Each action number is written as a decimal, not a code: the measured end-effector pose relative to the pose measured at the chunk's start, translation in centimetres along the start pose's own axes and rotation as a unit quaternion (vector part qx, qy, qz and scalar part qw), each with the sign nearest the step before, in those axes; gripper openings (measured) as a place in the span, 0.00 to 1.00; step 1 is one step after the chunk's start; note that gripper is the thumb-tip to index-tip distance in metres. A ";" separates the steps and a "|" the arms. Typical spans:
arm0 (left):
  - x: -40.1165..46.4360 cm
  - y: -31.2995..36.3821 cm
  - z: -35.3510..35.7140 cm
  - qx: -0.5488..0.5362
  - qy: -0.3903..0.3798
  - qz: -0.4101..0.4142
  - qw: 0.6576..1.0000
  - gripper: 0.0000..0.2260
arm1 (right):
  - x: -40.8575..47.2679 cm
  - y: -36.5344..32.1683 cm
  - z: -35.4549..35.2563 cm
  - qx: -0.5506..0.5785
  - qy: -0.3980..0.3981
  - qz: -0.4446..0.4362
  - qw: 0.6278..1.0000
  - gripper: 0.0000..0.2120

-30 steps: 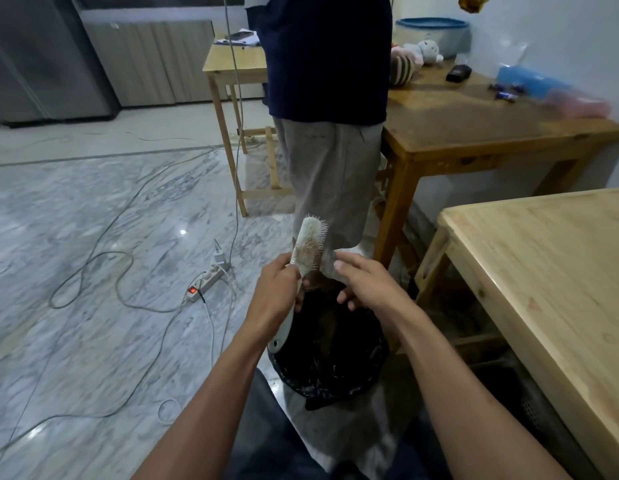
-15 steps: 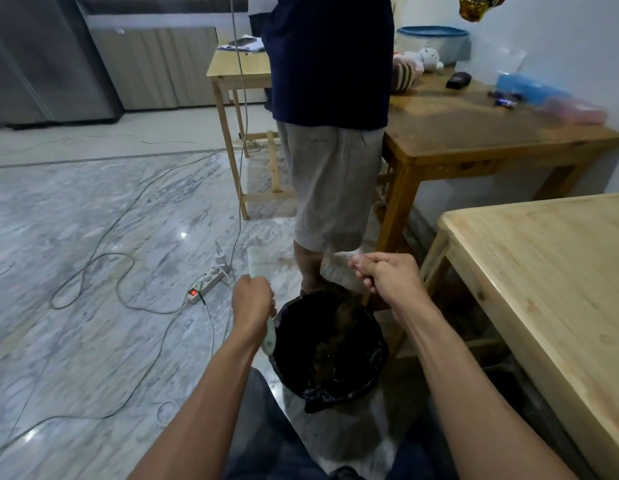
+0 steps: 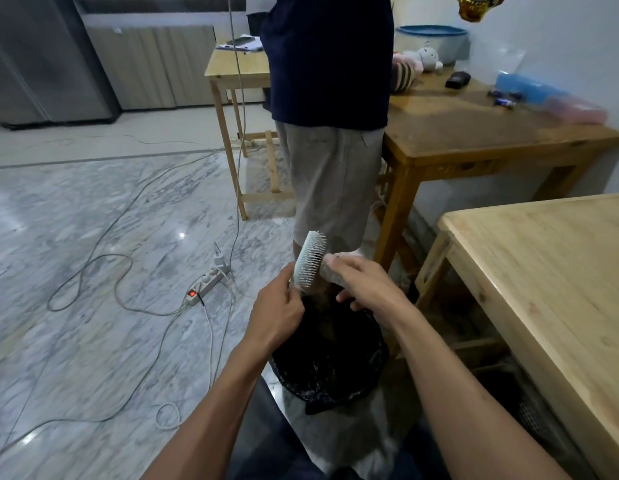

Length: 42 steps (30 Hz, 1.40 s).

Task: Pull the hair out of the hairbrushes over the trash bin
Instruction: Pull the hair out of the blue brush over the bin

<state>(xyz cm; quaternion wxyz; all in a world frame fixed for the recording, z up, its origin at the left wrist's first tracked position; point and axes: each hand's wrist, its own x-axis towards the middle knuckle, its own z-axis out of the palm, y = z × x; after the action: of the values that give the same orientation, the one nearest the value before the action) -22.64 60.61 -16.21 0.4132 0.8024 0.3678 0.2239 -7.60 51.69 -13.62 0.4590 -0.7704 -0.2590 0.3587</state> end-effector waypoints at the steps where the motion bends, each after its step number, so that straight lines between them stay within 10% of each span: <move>1: -0.1 0.4 0.1 0.012 -0.004 0.020 1.000 0.19 | 0.1 0.2 0.3 0.015 -0.020 -0.009 1.000 0.24; 12: -0.2 -0.5 -0.7 0.004 0.050 -0.005 0.999 0.24 | 0.4 1.2 -1.2 0.095 0.158 -0.010 0.983 0.09; 21: 0.1 0.3 0.0 -0.093 0.031 -0.059 0.993 0.17 | 0.2 1.2 -0.2 -0.036 -0.013 0.037 0.999 0.24; 27: -0.1 0.1 0.3 -0.107 0.006 -0.072 0.992 0.12 | 0.2 0.5 -1.1 -0.079 0.114 -0.035 0.990 0.08; 30: -0.1 -0.1 0.5 -0.124 -0.007 -0.081 0.989 0.10 | 0.0 -0.4 -1.4 -0.121 0.135 -0.065 0.981 0.18; 37: -0.7 0.3 0.9 -0.104 -0.097 -0.042 0.989 0.11 | 1.0 -0.9 -1.1 0.146 0.105 -0.076 0.981 0.07; 42: -1.0 -0.1 0.9 -0.061 -0.130 -0.006 0.990 0.16 | 2.3 -0.1 -1.4 0.027 0.210 -0.062 0.975 0.08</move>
<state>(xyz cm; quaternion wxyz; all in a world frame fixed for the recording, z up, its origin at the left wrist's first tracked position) -22.69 59.41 -16.86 0.5071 0.7955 0.3018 0.1376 -5.15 52.65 -13.83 0.5452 -0.7982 -0.1947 0.1667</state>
